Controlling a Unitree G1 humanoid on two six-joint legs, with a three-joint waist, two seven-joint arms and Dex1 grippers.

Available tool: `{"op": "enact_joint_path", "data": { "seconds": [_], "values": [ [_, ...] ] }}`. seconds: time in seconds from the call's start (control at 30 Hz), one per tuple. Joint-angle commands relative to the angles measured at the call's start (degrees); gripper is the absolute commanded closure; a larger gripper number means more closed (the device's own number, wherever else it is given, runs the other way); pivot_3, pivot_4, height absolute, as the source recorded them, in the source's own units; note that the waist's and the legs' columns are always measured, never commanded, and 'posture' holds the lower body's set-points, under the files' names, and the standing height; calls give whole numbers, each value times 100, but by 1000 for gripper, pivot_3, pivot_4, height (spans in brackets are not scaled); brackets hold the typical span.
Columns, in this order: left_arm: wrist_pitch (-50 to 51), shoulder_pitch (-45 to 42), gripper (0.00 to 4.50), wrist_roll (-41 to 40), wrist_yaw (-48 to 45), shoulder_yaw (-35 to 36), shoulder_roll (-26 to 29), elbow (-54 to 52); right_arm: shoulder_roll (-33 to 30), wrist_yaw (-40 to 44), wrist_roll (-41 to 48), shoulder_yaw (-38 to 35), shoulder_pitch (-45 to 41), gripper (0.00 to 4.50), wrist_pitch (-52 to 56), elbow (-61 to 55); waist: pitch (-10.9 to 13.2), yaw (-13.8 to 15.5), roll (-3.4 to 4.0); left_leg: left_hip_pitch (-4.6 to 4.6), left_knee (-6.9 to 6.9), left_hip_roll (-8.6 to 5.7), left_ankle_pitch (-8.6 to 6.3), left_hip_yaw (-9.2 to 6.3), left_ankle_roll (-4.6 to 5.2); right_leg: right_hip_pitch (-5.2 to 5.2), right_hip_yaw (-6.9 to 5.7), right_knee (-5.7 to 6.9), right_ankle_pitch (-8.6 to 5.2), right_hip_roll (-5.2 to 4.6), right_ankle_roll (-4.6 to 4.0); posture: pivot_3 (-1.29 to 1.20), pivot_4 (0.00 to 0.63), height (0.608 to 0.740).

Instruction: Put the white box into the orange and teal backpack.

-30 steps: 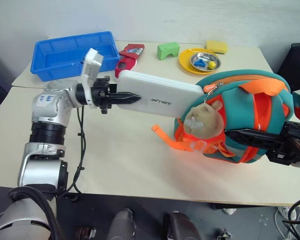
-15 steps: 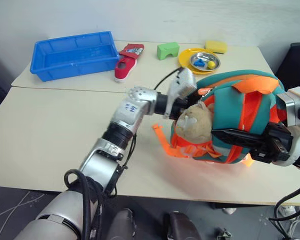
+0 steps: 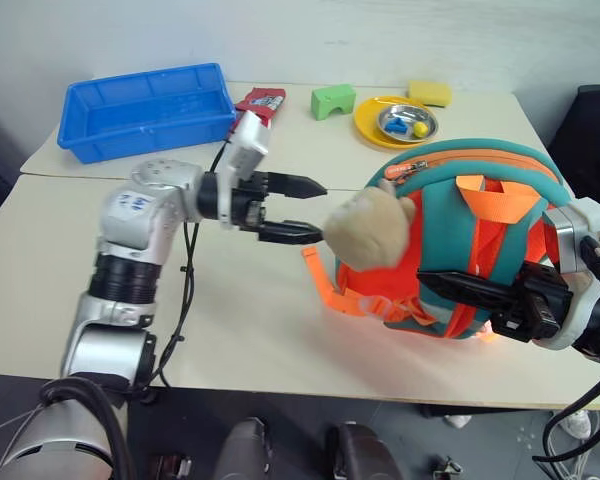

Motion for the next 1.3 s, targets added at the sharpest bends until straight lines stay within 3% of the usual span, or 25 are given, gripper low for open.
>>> {"op": "enact_joint_path", "data": {
  "seconds": [0.03,0.2,0.33,0.47,0.57,0.77,0.9,0.97,1.13,1.3],
  "values": [
    [205,-49,59,-289,555,124,-206,-696,33,-52,89,-56,-24,4500,-184,-156,0,1,0,1,3,-3,-1,-3,3,5,0,-6,0,-3,0,0,150,740],
    [-351,160,59,402,1572,-455,-683,-1345,126,-313,-170,141,-111,4500,-307,-47,0,-15,0,6,4,-12,-5,-10,14,18,0,-11,1,-4,2,0,150,740],
    [-726,273,59,988,1927,-985,-758,-1341,140,-320,-139,224,-200,4500,-344,-46,0,-37,0,6,-5,-10,0,-8,6,8,4,-8,1,7,2,0,150,740],
    [-826,237,59,1057,2268,-898,-961,-1055,131,-300,-114,204,-214,4500,-332,-40,0,-17,0,10,-5,-8,0,-9,10,9,3,-2,1,8,2,0,150,740],
    [-731,260,605,826,2102,-750,-901,-1064,164,-282,-176,183,-106,4500,-329,-66,0,-14,0,7,-3,-9,0,-9,11,10,3,-4,1,5,2,0,150,740],
    [-742,309,2307,732,2012,-566,-658,-970,195,-163,-342,24,179,4500,-382,-110,0,-16,0,7,-6,-9,3,-9,6,10,2,-6,1,4,2,0,150,740],
    [-643,143,3162,652,1925,-341,-365,-691,161,-19,-463,-238,514,4500,-429,-85,0,-16,0,7,-5,-9,3,-9,6,10,2,-5,1,5,2,0,150,740],
    [-829,27,3372,908,1791,-411,-29,-329,189,53,-514,-369,652,4500,-483,-57,0,-16,0,7,-6,-9,3,-9,6,9,2,-5,1,5,2,0,150,740],
    [-1847,93,3372,1597,1538,-683,453,649,262,221,-636,-473,771,4500,-596,-34,0,-24,0,13,-10,-10,3,-8,6,10,3,-5,1,6,2,0,150,740],
    [-3221,812,3372,2420,1355,-1499,277,786,420,106,-1290,-252,651,4500,-927,-62,0,-21,1,13,-11,-11,2,-7,7,12,3,-10,1,2,2,0,150,740]
  ]
}}
